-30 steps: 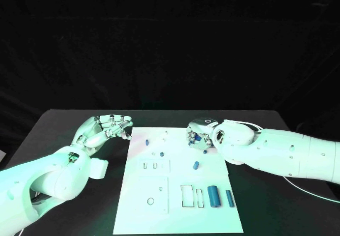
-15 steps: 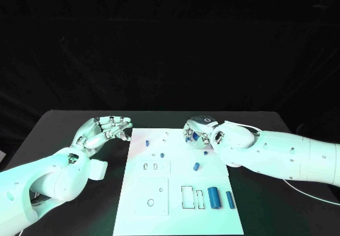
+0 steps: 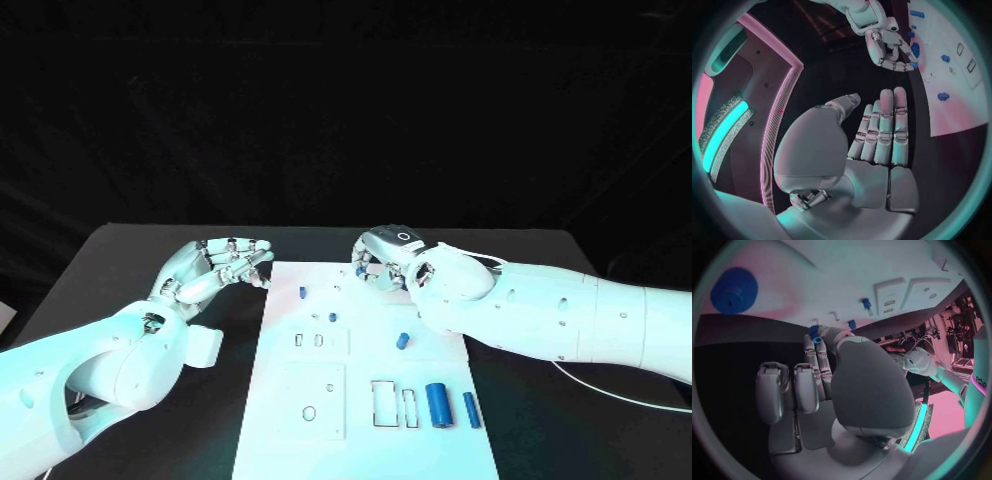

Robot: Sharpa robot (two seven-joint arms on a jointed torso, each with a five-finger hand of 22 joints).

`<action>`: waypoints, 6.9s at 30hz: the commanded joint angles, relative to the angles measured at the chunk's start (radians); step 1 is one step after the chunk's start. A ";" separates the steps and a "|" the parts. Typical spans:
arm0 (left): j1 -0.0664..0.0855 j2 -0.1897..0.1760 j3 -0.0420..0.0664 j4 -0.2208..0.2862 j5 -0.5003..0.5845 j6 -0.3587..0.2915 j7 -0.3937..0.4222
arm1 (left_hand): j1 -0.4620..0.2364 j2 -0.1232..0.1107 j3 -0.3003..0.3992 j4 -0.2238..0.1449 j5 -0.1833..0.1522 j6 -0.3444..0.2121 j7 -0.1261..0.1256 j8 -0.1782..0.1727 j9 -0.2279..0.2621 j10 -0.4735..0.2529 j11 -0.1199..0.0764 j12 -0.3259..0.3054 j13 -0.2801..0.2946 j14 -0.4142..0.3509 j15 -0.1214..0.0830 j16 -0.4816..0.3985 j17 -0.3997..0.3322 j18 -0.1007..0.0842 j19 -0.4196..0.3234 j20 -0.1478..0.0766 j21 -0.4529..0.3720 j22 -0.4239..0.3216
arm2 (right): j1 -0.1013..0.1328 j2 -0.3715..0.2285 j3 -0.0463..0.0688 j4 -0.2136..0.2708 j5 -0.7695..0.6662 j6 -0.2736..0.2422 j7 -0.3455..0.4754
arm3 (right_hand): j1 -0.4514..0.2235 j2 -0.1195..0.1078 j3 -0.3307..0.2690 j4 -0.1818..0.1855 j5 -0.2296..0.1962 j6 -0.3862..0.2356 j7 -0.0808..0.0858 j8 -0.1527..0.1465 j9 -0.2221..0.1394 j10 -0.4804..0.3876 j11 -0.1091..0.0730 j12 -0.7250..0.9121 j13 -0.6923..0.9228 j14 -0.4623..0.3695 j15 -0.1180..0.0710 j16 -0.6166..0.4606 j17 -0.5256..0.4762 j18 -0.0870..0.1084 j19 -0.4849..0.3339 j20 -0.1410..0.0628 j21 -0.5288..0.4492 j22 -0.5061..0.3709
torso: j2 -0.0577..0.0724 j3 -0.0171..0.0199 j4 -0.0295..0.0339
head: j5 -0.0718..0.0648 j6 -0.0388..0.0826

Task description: Assemble the parts on the task board

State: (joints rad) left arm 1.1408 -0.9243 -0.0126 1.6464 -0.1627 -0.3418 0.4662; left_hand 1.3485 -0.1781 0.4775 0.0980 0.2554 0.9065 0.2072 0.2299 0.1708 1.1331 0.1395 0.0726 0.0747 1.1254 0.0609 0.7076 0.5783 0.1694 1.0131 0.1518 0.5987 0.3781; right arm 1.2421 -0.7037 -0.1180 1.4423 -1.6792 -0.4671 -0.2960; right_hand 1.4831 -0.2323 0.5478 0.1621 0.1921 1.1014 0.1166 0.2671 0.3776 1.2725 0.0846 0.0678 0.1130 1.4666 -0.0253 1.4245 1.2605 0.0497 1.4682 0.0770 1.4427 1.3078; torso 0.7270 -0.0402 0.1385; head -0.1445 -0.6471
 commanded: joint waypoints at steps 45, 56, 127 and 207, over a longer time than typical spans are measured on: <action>0.009 0.019 0.001 -0.009 0.009 0.023 0.000 | 0.006 -0.002 0.007 0.000 0.001 -0.003 0.006 -0.004 0.001 -0.007 0.002 -0.005 -0.001 -0.010 0.002 0.009 0.001 0.007 -0.015 0.000 0.009 0.006 | -0.021 0.170 -0.004 -0.185 -0.010 0.011 -0.052 | -0.024 0.003 0.053 -0.062 -0.002 -0.007 0.005 0.005 0.008 0.042 -0.035 -0.002 0.044 0.051 -0.002 0.006 -0.005 -0.016 0.036 -0.002 0.016 0.121 | 0.005 -0.0014 0.0026 | 0.019 0.012; 0.012 0.021 0.001 -0.018 0.009 0.026 -0.003 | 0.005 -0.003 0.007 0.000 0.001 -0.007 0.008 -0.006 0.001 -0.011 0.004 -0.006 -0.001 -0.012 0.004 0.011 0.002 0.007 -0.021 0.001 0.015 0.011 | -0.023 0.196 -0.007 -0.217 -0.021 0.030 -0.052 | -0.048 -0.005 0.056 -0.065 -0.007 -0.031 0.010 -0.007 0.011 0.017 -0.027 -0.007 0.043 0.050 0.005 0.004 -0.011 -0.014 0.031 0.002 0.010 0.114 | 0.005 -0.0025 0.0025 | 0.011 0.012; 0.014 0.010 0.001 -0.052 0.002 0.037 -0.040 | 0.009 0.002 0.013 -0.003 0.001 -0.009 0.010 -0.007 0.002 -0.015 0.006 -0.004 -0.001 -0.020 0.005 0.016 0.002 0.007 -0.036 0.003 0.030 0.024 | -0.013 -0.122 0.008 -0.083 0.285 0.159 0.023 | -0.077 0.030 -0.510 0.129 0.052 -0.148 0.031 -0.095 0.016 0.251 -0.017 1.458 1.404 0.104 0.022 0.146 0.310 -0.050 0.103 0.024 0.128 0.263 | -0.002 0.0080 -0.0176 | -0.001 -0.009; 0.014 0.006 0.001 -0.057 0.000 0.034 -0.049 | 0.015 0.005 0.019 -0.009 0.001 -0.011 0.012 -0.008 0.002 -0.019 0.007 -0.004 -0.001 -0.025 0.006 0.020 0.001 0.008 -0.047 0.004 0.046 0.036 | -0.025 -0.152 0.009 -0.069 0.291 0.121 -0.009 | 0.007 0.017 -0.249 0.113 0.177 -0.096 0.020 -0.077 -0.006 0.259 -0.029 1.464 1.417 0.104 0.012 0.146 0.310 -0.050 0.103 0.016 0.128 0.263 | -0.003 0.0079 -0.0174 | -0.005 -0.005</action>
State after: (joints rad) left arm 1.1536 -0.9195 -0.0124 1.5883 -0.1599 -0.3191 0.4109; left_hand 1.3528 -0.1738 0.4913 0.0897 0.2554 0.8992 0.2142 0.2263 0.1723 1.1185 0.1467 0.0726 0.0746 1.1076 0.0648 0.7240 0.5784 0.1692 0.9737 0.1556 0.6389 0.4129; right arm 1.2230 -0.8554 -0.1052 1.3708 -1.3946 -0.3570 -0.3038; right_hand 1.4741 -0.2237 0.2897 0.2760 0.3633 0.9939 0.1427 0.1811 0.3639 1.4650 0.0628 1.5282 1.3075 1.4665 -0.0073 1.5675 1.3080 0.0066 1.4661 0.0934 1.5663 1.3077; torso 0.7240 -0.0324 0.1214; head -0.1494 -0.6531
